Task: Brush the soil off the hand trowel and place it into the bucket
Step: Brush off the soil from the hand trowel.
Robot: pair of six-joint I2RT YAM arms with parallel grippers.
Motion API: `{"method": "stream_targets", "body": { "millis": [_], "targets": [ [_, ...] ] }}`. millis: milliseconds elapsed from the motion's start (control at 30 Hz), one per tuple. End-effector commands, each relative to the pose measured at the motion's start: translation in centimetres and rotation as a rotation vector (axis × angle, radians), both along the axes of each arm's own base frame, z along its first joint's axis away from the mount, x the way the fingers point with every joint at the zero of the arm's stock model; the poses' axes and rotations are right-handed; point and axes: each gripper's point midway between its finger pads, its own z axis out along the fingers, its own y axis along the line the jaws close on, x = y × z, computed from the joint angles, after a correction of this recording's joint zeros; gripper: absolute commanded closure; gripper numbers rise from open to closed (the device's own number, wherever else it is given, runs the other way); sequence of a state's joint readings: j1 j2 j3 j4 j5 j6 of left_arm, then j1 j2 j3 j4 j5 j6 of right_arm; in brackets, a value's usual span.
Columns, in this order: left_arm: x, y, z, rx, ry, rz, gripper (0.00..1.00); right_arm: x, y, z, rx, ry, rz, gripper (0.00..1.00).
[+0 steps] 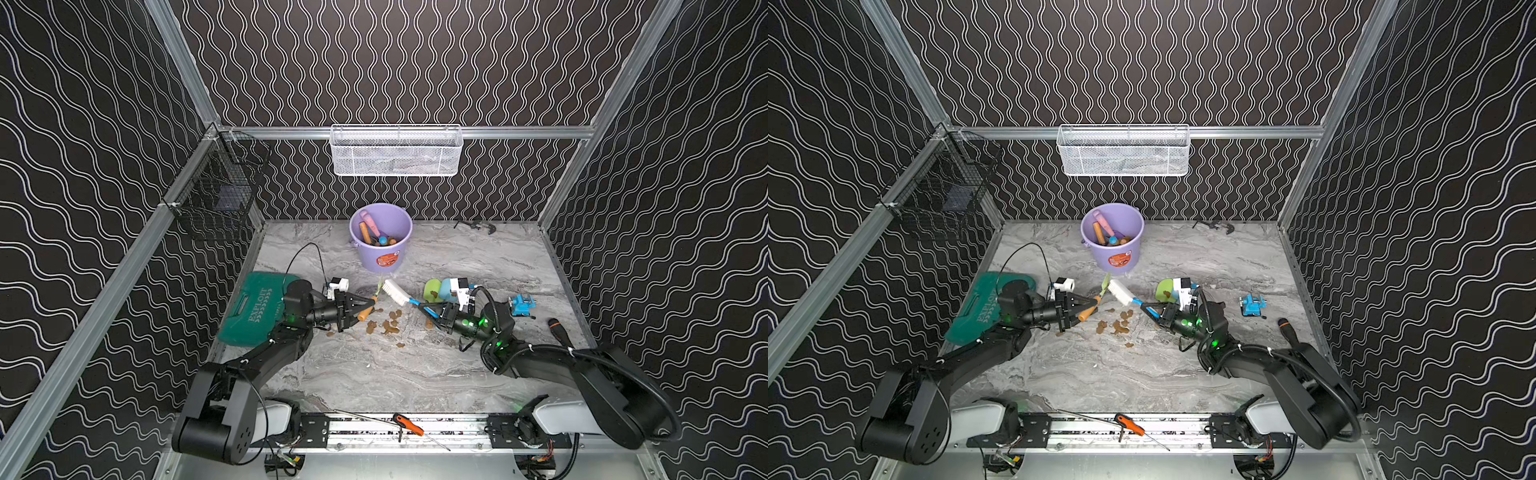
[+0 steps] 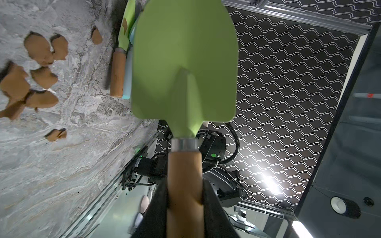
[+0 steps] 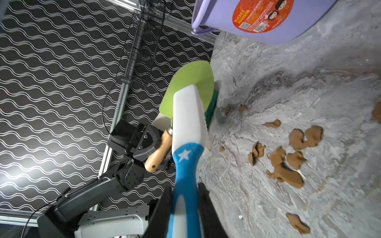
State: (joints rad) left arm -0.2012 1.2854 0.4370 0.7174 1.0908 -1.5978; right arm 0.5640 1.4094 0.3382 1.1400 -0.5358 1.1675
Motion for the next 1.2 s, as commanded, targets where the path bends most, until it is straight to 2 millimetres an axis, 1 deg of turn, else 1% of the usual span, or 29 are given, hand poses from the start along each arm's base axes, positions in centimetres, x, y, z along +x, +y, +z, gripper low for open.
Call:
{"method": "stream_targets", "body": {
  "millis": [0, 133, 233, 367, 467, 567, 667, 767, 867, 933, 1000, 1033, 1067, 1100, 1133, 1167],
  "targets": [
    [0.3, -0.1, 1.8, -0.055, -0.076, 0.01, 1.0, 0.0, -0.4, 4.9, 0.187, -0.125, -0.016, 1.0],
    [0.1, 0.0, 1.3, -0.062, -0.062, 0.013, 1.0, 0.4, 0.4, 4.6, 0.183, -0.114, 0.002, 1.0],
    [0.2, -0.1, 1.8, -0.079, -0.073, 0.013, 1.0, 0.4, 1.6, 3.3, 0.135, -0.086, 0.025, 1.0],
    [0.4, -0.1, 2.3, -0.092, -0.08, 0.02, 1.0, -0.8, 2.8, 1.4, 0.112, -0.035, 0.056, 1.0],
    [0.5, -0.2, 3.0, -0.11, -0.095, 0.012, 1.0, -1.4, 3.1, -0.3, 0.098, 0.009, 0.057, 1.0],
    [0.5, -0.2, 3.7, -0.137, -0.096, 0.008, 1.0, -1.5, 3.1, -1.3, 0.126, 0.044, 0.053, 1.0],
    [0.3, -0.2, 3.9, -0.144, -0.097, -0.002, 1.0, -1.4, 2.5, -1.4, 0.173, 0.064, 0.031, 1.0],
    [0.0, -0.2, 3.3, -0.12, -0.083, -0.011, 1.0, -1.2, 1.7, -1.3, 0.18, 0.065, 0.0, 1.0],
    [-0.3, -0.3, 2.4, -0.075, -0.074, -0.02, 1.0, -1.2, 0.6, -1.7, 0.139, 0.072, -0.056, 1.0],
    [-0.4, -0.2, 2.4, -0.06, -0.08, -0.029, 1.0, -1.1, -0.8, -0.8, 0.139, 0.04, -0.117, 1.0],
    [-0.5, -0.2, 2.6, -0.046, -0.088, -0.033, 1.0, -0.7, -1.4, -0.9, 0.09, 0.041, -0.148, 1.0],
    [-0.7, -0.2, 2.5, -0.026, -0.089, -0.042, 1.0, -0.4, -1.2, -0.6, 0.046, 0.026, -0.145, 1.0],
    [-1.0, -0.2, 2.2, 0.005, -0.097, -0.053, 1.0, -0.2, -0.9, -0.8, -0.009, 0.025, -0.142, 1.0],
    [-1.3, -0.1, 1.7, 0.062, -0.107, -0.066, 1.0, -0.1, -0.5, -0.7, -0.058, 0.016, -0.124, 1.0],
    [-1.7, 0.1, 1.0, 0.143, -0.081, -0.075, 1.0, -0.2, 0.2, 0.2, -0.086, -0.019, -0.098, 1.0],
    [-2.0, 0.6, 0.3, 0.242, -0.099, -0.091, 1.0, -0.5, 0.8, 1.1, -0.107, -0.046, -0.076, 1.0]
  ]
}}
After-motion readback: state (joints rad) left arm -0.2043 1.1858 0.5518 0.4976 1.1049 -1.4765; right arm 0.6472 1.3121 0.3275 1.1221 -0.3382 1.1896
